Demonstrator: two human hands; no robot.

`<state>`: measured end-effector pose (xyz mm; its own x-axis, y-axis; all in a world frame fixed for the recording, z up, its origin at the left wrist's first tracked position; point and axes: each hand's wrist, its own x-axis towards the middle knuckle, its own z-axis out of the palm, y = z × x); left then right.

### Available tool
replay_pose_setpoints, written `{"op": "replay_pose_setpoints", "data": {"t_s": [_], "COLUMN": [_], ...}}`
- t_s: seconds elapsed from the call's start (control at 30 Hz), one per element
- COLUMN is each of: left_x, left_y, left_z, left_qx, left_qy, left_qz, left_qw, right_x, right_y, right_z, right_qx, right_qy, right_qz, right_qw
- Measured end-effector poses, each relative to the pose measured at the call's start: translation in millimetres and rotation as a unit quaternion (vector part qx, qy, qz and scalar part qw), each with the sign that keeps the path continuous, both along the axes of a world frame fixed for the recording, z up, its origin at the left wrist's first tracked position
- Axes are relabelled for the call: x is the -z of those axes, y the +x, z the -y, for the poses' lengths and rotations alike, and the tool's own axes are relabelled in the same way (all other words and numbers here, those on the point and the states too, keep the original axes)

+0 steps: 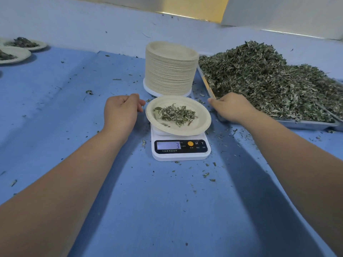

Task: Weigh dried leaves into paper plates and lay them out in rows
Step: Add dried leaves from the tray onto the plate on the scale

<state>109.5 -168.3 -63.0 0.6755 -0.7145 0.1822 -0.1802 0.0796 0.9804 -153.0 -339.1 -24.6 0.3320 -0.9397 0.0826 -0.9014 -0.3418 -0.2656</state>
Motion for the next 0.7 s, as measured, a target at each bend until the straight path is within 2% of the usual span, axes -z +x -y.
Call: {"op": "replay_pose_setpoints", "data": {"t_s": [0.17,0.23,0.33,0.43,0.53,0.7], "left_x": [0,0,0,1,0,-1], "left_y": [0,0,-1,-1,-1,-3], "left_z": [0,0,0,1,1,0], "left_qx": [0.005,0.005,-0.001,-0.003,-0.005,-0.001], "left_qy": [-0.001,-0.001,-0.001,0.002,0.006,0.01], "left_qz": [-0.005,-0.007,-0.004,-0.002,-0.002,0.002], "left_qw": [1.0,1.0,1.0,1.0,1.0,1.0], "right_x": [-11,-11,-9,-22,-43,-66], "right_y": [-3,-4,-3,2,19,69], "right_z": [6,8,7,4,-6,-39], "right_qx": [0.029,0.037,0.033,0.035,-0.001,-0.121], "right_qy": [-0.083,-0.089,-0.063,-0.098,-0.152,-0.132], "right_qz": [0.059,0.079,0.044,0.083,0.139,0.211], "right_qw": [0.994,0.992,0.997,0.991,0.979,0.961]}}
